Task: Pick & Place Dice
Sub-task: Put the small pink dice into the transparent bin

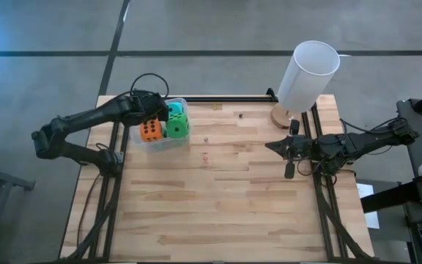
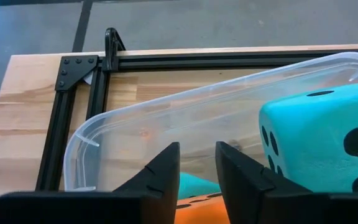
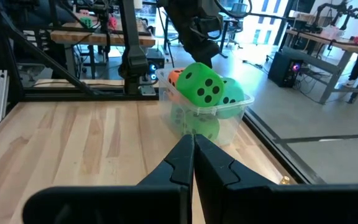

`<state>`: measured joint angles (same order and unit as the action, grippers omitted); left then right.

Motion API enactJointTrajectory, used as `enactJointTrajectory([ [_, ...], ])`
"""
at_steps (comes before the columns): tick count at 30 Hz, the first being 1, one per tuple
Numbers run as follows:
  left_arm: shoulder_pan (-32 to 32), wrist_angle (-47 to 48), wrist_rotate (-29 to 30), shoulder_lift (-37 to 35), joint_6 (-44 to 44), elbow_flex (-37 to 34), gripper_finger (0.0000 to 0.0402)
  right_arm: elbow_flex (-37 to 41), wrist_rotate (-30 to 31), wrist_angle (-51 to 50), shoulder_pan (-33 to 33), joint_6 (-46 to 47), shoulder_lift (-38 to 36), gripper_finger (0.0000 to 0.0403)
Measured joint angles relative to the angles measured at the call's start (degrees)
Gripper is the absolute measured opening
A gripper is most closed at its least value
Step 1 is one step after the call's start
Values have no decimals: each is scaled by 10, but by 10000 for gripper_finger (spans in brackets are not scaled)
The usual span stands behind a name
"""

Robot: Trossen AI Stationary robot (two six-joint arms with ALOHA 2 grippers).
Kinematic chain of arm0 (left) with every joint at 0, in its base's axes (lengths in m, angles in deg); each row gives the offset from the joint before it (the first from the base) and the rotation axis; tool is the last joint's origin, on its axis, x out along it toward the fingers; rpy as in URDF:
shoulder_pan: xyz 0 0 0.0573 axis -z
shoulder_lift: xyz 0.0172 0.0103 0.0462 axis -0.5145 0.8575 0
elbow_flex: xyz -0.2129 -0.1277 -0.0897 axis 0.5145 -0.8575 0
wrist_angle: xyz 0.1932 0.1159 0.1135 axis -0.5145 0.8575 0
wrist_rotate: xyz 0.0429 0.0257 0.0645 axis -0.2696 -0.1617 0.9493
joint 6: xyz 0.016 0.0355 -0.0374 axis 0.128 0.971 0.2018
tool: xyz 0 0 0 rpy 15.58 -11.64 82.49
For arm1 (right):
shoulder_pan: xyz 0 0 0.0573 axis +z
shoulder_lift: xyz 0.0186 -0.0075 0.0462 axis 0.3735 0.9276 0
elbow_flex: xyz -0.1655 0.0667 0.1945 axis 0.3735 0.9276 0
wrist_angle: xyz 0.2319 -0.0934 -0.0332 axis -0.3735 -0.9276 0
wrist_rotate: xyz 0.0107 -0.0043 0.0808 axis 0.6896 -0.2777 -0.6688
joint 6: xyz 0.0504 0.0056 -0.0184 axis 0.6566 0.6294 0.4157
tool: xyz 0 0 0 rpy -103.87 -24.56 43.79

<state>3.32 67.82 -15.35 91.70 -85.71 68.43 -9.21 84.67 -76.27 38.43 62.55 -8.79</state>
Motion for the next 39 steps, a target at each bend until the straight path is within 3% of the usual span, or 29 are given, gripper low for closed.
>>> enactJointTrajectory([
  [9,-1,4,2,-15,40,0,131,0,0,0,0,2,0,8],
  [26,19,2,-13,-138,152,45,129,0,0,0,0,0,0,8],
  [34,76,-6,-26,-154,180,45,126,0,0,0,0,-3,0,8],
  [39,147,-59,-28,-154,175,37,128,0,0,0,0,-5,0,8],
])
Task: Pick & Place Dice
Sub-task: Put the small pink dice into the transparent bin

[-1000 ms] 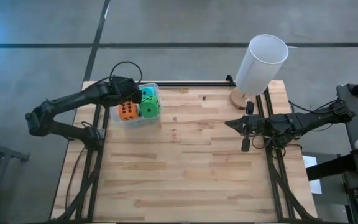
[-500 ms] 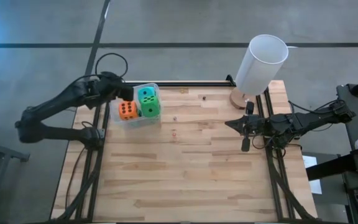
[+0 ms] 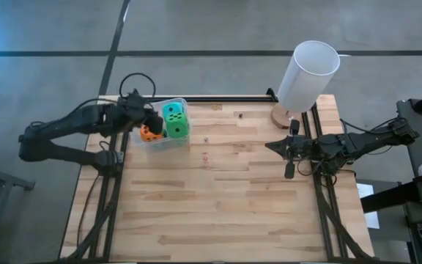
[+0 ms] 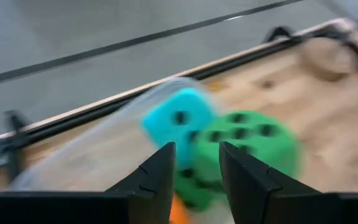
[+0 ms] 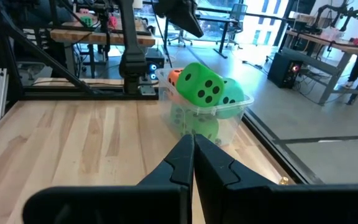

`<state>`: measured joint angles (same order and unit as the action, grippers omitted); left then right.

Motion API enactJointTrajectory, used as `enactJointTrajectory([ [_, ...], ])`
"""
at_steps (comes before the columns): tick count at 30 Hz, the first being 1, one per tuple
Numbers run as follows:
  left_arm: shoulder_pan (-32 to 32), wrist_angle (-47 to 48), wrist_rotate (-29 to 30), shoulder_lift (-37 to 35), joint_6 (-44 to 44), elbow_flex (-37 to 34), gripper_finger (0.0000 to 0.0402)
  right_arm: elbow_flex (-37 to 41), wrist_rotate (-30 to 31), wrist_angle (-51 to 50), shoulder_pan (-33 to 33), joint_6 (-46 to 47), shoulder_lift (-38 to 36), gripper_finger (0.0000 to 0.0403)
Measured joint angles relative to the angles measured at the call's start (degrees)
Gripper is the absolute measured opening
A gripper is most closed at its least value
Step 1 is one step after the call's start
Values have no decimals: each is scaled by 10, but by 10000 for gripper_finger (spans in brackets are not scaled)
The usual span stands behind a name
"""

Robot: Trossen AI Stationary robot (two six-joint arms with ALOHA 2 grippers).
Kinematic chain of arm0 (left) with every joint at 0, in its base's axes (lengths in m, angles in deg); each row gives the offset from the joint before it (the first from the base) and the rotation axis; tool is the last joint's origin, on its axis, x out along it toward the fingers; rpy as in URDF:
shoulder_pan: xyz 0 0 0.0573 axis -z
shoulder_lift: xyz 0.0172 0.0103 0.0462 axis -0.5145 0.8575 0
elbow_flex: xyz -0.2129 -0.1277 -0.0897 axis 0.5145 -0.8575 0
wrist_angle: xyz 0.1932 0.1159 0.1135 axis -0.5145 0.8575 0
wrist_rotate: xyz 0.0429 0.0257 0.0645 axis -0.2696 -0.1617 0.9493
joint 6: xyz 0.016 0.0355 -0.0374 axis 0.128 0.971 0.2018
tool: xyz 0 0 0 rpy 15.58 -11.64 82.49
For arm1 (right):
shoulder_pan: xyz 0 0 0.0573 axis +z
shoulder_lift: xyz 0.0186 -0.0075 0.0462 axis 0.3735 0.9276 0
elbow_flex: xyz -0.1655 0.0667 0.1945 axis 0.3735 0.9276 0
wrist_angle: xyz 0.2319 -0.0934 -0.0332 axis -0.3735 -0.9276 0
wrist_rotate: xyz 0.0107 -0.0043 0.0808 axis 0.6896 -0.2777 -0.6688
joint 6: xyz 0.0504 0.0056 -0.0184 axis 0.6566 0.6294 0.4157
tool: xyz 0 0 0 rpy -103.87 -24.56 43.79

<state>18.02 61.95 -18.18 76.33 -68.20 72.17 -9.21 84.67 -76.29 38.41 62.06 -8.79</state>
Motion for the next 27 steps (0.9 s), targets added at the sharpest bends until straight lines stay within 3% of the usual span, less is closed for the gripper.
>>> enactJointTrajectory([
  [13,257,-157,0,63,48,0,127,0,0,0,0,-10,0,8],
  [27,355,-172,0,178,-118,0,125,0,0,1,0,-9,1,8],
])
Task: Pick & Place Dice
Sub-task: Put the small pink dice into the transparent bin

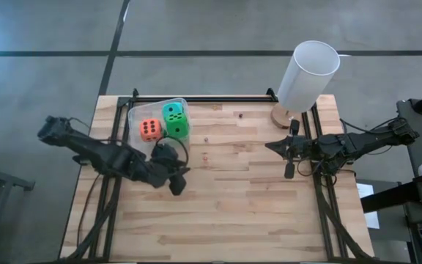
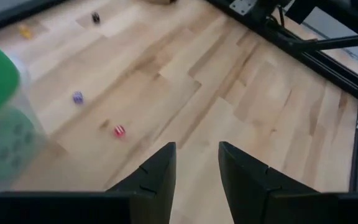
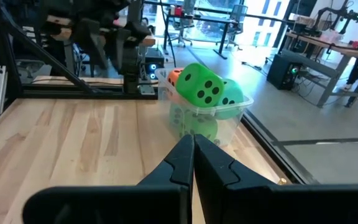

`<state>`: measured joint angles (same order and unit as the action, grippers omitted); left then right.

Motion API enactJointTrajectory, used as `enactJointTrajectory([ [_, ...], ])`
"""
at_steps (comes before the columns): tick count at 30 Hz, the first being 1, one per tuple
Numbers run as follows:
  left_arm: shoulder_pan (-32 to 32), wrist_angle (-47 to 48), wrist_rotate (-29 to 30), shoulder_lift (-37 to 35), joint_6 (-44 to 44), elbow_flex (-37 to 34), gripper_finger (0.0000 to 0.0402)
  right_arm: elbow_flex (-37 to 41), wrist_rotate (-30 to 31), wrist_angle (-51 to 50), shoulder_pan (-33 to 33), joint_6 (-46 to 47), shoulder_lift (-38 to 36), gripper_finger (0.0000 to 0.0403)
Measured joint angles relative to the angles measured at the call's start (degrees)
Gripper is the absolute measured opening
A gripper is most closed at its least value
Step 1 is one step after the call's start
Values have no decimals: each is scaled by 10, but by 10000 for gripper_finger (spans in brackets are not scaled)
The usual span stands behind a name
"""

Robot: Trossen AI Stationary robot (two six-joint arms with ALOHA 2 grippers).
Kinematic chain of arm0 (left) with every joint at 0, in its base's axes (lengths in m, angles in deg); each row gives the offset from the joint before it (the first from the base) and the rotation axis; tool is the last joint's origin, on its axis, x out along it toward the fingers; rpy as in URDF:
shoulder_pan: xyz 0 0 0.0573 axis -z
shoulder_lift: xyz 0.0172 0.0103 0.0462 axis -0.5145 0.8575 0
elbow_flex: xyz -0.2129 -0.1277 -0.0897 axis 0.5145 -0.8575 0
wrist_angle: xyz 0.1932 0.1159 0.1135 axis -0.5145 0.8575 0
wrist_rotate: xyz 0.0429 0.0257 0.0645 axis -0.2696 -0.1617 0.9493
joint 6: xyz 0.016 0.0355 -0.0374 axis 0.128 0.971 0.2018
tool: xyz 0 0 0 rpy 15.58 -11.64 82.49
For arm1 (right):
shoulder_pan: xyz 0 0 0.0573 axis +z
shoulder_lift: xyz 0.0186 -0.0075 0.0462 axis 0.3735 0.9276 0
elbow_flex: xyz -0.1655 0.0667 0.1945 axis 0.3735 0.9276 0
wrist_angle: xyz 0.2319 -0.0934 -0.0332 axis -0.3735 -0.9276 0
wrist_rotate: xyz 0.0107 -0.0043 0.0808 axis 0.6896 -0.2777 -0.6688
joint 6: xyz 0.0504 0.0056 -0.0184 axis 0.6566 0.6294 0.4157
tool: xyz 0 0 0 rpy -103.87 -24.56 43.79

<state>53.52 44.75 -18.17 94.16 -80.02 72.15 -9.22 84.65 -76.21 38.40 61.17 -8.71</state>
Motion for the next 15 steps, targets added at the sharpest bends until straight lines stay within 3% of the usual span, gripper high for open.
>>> enactJointTrajectory([
  [7,26,-6,0,20,-56,0,124,0,-2,0,0,5,0,8],
  [15,31,-4,2,13,-45,0,122,0,-4,1,0,18,41,8],
])
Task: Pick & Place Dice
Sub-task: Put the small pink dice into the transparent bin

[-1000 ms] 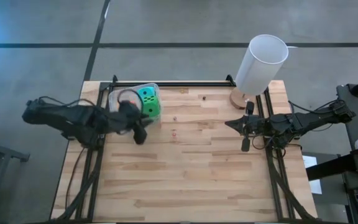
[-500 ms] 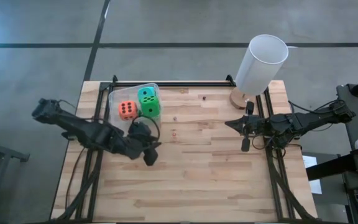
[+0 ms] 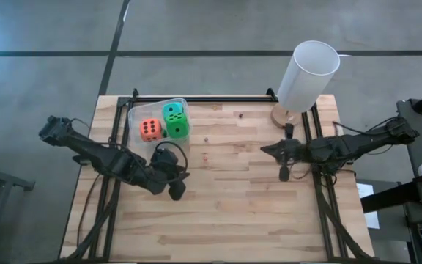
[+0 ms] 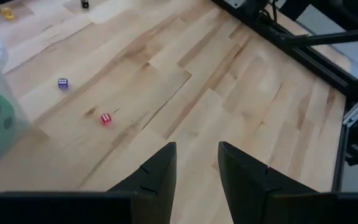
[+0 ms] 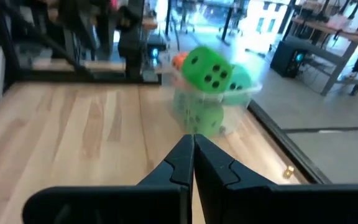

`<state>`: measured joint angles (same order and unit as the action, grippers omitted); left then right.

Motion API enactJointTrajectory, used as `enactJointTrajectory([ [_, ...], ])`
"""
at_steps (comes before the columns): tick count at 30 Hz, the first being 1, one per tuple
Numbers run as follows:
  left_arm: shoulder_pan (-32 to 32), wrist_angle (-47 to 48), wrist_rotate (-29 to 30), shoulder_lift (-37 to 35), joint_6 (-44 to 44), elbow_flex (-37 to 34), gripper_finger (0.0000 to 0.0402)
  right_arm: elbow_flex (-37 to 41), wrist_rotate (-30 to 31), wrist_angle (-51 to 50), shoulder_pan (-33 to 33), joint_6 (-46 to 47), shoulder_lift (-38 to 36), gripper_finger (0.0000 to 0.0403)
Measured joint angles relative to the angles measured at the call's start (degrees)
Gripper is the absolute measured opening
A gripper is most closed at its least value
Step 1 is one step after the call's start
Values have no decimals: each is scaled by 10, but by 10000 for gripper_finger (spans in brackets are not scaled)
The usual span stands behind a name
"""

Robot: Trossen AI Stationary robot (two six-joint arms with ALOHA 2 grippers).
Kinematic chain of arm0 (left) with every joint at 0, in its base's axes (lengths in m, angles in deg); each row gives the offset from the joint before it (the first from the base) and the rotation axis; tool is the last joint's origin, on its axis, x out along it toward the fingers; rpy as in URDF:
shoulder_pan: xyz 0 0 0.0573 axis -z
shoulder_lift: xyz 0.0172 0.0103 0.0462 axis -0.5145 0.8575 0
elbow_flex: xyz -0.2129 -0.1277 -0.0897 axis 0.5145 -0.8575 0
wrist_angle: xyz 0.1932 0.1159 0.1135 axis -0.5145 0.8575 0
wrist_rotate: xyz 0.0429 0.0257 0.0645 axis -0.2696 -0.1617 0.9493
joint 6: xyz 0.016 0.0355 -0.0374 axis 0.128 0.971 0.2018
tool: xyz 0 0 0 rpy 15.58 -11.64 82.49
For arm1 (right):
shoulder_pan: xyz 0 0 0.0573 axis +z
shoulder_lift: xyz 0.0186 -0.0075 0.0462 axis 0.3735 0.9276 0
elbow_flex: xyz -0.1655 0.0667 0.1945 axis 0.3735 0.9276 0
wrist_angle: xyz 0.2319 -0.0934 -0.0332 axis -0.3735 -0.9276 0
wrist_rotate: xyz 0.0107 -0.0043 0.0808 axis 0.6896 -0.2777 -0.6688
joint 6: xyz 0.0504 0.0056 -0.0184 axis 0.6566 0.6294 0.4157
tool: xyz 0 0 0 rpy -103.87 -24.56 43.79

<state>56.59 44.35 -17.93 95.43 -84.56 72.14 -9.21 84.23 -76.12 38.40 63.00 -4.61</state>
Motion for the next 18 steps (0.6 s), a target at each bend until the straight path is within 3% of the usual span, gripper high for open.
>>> enactJointTrajectory([
  [5,0,10,3,-7,17,0,122,0,-32,24,-5,17,64,8],
  [12,-2,38,16,-38,53,0,124,-5,-99,31,-61,133,148,8],
  [18,-2,90,15,-58,54,0,122,-51,-146,32,-98,144,255,8],
])
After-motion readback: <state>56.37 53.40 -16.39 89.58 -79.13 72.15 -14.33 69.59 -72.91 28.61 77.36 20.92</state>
